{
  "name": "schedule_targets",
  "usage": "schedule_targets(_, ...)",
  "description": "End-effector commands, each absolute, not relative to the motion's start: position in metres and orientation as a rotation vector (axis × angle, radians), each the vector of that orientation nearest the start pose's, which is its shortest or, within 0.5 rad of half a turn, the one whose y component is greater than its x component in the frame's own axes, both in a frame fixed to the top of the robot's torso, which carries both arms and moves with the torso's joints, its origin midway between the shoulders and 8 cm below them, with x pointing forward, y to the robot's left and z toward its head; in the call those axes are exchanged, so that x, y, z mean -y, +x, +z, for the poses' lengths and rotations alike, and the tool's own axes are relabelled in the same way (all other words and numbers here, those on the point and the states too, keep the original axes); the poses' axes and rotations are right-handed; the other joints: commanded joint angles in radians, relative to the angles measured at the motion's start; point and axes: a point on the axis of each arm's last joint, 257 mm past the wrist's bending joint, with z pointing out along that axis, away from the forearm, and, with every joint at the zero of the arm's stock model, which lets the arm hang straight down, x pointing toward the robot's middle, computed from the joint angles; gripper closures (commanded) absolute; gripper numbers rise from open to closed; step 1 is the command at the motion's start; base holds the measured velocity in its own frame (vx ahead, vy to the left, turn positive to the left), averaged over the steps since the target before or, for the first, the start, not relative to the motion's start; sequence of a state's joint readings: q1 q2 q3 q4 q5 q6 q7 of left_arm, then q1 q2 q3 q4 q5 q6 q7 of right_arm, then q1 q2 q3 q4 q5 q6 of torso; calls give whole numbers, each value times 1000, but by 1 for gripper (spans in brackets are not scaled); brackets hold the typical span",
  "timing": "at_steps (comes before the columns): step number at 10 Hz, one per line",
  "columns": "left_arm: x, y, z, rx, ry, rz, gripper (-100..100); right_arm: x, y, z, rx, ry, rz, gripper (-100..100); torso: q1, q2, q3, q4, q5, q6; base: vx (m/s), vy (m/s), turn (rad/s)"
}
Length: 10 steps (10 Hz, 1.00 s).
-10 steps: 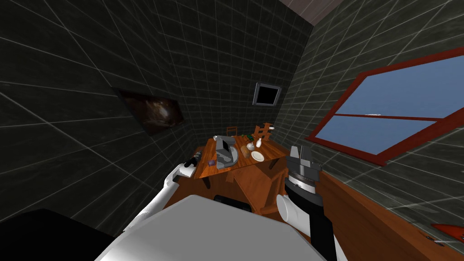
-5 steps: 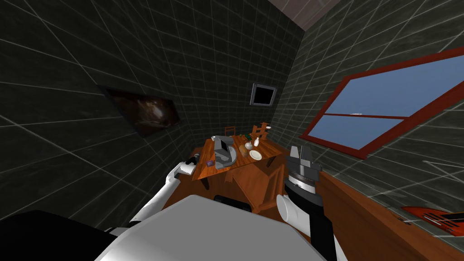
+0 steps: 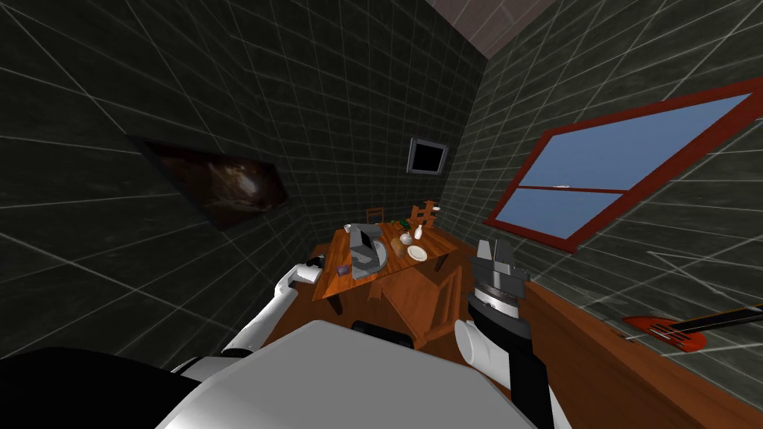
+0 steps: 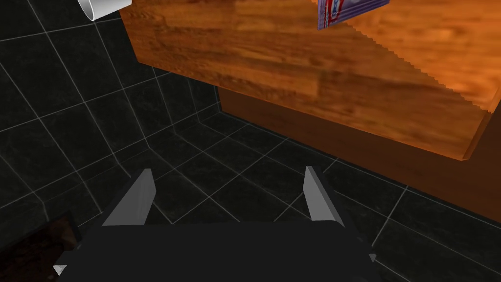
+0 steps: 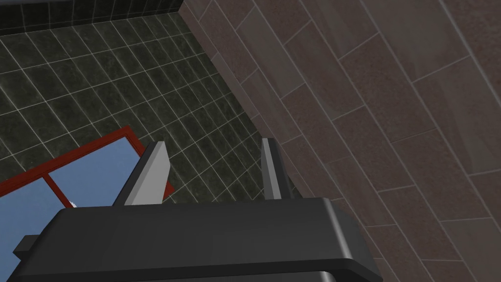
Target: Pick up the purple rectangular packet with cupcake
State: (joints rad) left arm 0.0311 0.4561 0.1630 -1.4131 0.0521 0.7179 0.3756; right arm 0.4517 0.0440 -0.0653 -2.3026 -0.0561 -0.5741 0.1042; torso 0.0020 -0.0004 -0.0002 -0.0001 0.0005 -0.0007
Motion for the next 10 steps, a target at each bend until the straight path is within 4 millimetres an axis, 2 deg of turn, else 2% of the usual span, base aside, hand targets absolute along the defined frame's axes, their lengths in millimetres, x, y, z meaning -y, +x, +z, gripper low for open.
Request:
schedule_targets(1,-530,413,-407,-1277,-2033,-349,-100,303,321,63,-464,569,1215,0,0,0,0,0,0,0,1,27,-124)
schedule_targets(4,-536,401,-420,-1261,-2109,-291,-100,303,321,63,-464,569,1215,0,0,0,0,0,0,1,-2,21,-133)
schedule_targets(6,-541,390,-435,-1223,-2221,-231,-100,303,321,63,-464,569,1215,0,0,0,0,0,0,0,7,34,-192)
schedule_targets(10,-540,366,-459,-1192,-2364,-134,-100,303,321,63,-464,569,1215,0,1,-1,0,0,0,0,9,37,-128)
